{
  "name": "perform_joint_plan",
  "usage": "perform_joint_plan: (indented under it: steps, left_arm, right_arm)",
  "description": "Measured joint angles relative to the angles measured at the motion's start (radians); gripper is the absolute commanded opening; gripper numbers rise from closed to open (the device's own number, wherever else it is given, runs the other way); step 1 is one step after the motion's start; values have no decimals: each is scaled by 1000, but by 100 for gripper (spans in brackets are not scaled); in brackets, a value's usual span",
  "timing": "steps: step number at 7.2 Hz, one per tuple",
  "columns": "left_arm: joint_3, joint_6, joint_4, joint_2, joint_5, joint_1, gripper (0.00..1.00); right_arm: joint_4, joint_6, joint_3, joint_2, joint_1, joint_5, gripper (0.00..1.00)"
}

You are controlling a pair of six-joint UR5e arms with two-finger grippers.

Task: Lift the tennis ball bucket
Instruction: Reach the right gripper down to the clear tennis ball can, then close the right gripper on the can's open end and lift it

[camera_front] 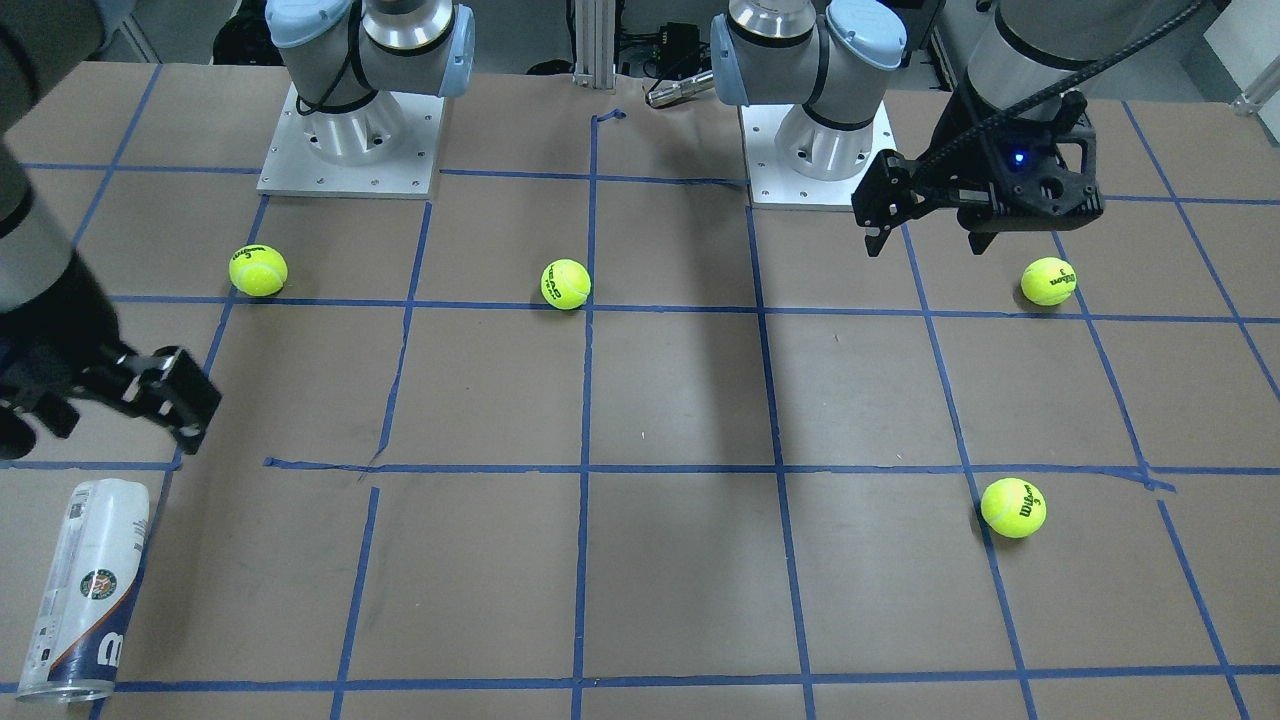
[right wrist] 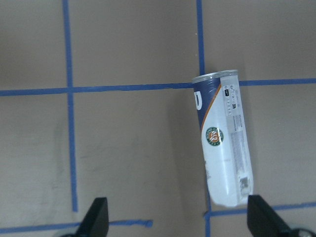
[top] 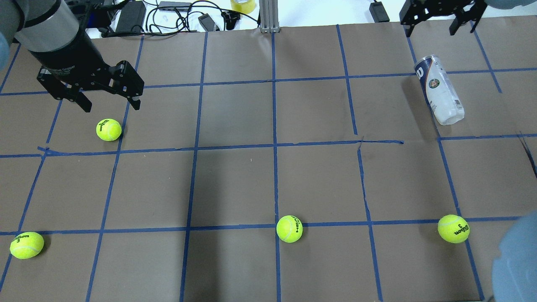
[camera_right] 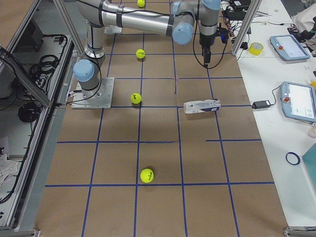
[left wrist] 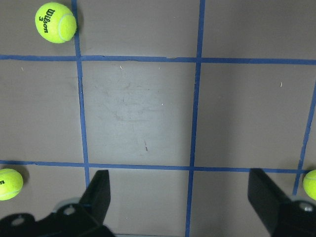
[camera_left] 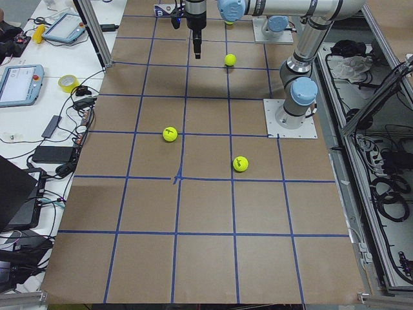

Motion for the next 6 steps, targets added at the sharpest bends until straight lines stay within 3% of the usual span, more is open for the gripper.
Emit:
perform_joint_plan:
  steps: [3, 6]
  left_arm:
    - [-3, 4, 0, 2, 1, 1, 100]
    - [-4, 4, 0, 2, 1, 1, 100]
  right_arm:
    - [-110, -197, -89, 230, -82, 51, 100]
    - [-148, -310, -111, 338, -116, 81, 100]
